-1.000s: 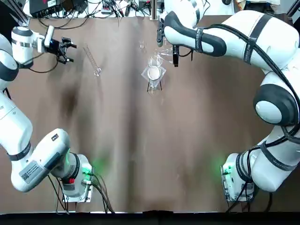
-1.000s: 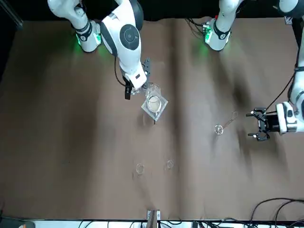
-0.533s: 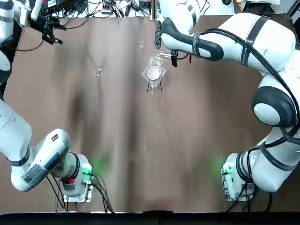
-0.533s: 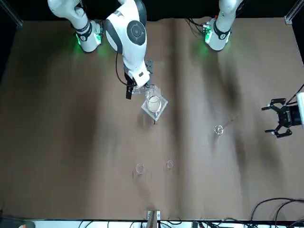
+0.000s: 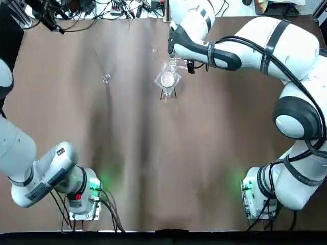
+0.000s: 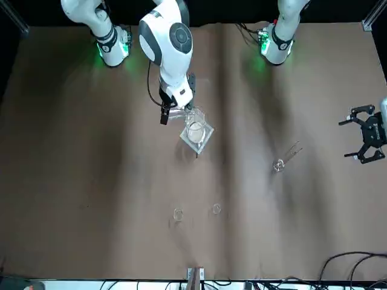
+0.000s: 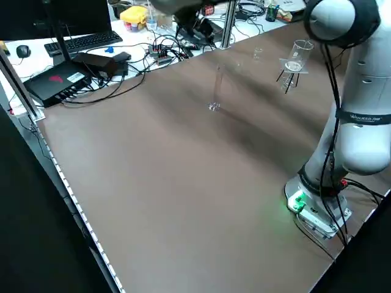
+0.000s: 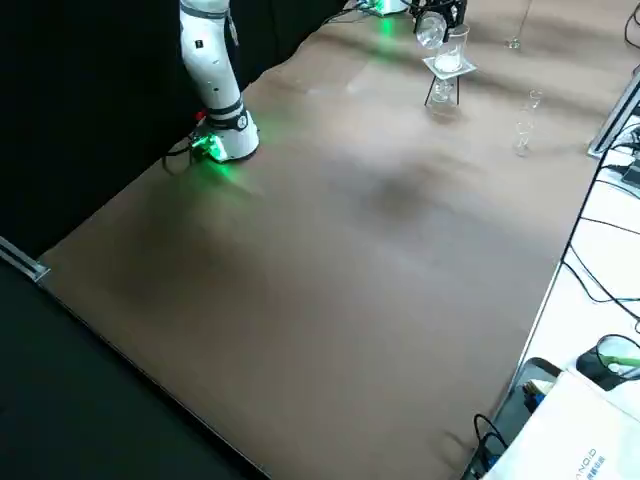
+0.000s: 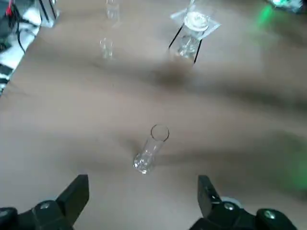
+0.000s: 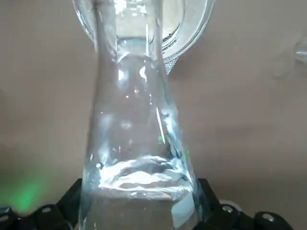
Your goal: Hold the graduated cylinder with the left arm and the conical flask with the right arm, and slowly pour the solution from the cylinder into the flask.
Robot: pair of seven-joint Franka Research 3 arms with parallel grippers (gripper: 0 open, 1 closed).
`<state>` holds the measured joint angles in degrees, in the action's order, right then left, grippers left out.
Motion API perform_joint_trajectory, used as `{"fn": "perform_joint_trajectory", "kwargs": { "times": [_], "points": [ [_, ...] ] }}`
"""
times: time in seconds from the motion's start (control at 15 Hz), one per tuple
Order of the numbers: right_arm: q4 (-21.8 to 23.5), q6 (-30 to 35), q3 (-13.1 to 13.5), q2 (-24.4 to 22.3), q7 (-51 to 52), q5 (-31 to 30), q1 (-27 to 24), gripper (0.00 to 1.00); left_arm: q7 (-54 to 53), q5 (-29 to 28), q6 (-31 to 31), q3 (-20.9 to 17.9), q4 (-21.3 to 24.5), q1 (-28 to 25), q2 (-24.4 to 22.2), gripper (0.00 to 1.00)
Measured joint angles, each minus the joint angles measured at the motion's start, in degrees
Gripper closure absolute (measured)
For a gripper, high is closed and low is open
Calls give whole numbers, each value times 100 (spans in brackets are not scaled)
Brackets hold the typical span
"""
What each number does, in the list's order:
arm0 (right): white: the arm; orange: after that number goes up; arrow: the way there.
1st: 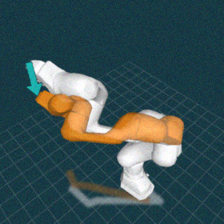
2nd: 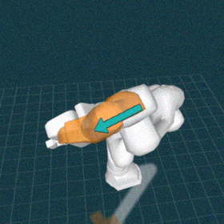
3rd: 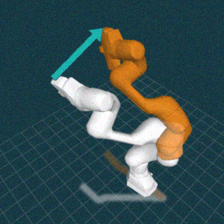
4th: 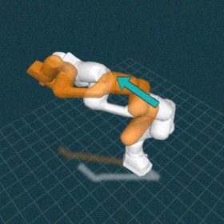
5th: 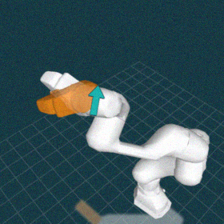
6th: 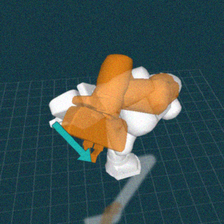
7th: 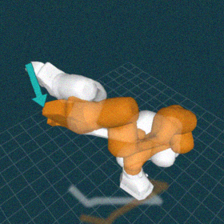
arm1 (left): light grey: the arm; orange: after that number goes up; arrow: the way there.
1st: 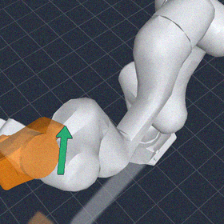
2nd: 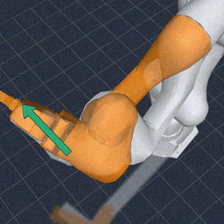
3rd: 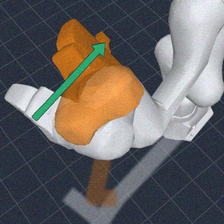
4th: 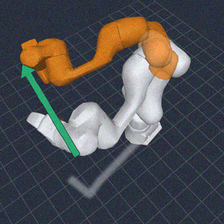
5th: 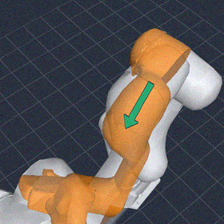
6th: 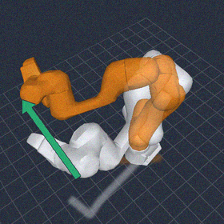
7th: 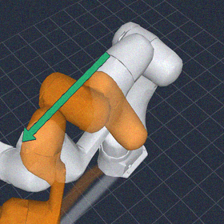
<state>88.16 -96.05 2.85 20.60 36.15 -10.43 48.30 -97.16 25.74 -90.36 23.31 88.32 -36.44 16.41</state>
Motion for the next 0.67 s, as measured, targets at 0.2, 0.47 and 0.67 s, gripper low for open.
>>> {"fn": "perform_joint_trajectory", "kwargs": {
  "times": [0.2,0.47,0.67],
  "points": [
    [-6,1,0,28,-22,-31,25,4,1002,-558,-132,272,8,217,-328,0],
    [-49,100,1,54,-105,-141,39,4,2475,-1428,-259,1005,22,236,-481,0],
    [-104,130,2,79,-116,-154,39,4,3427,-1761,-276,1378,25,249,-555,0]
  ]
}}
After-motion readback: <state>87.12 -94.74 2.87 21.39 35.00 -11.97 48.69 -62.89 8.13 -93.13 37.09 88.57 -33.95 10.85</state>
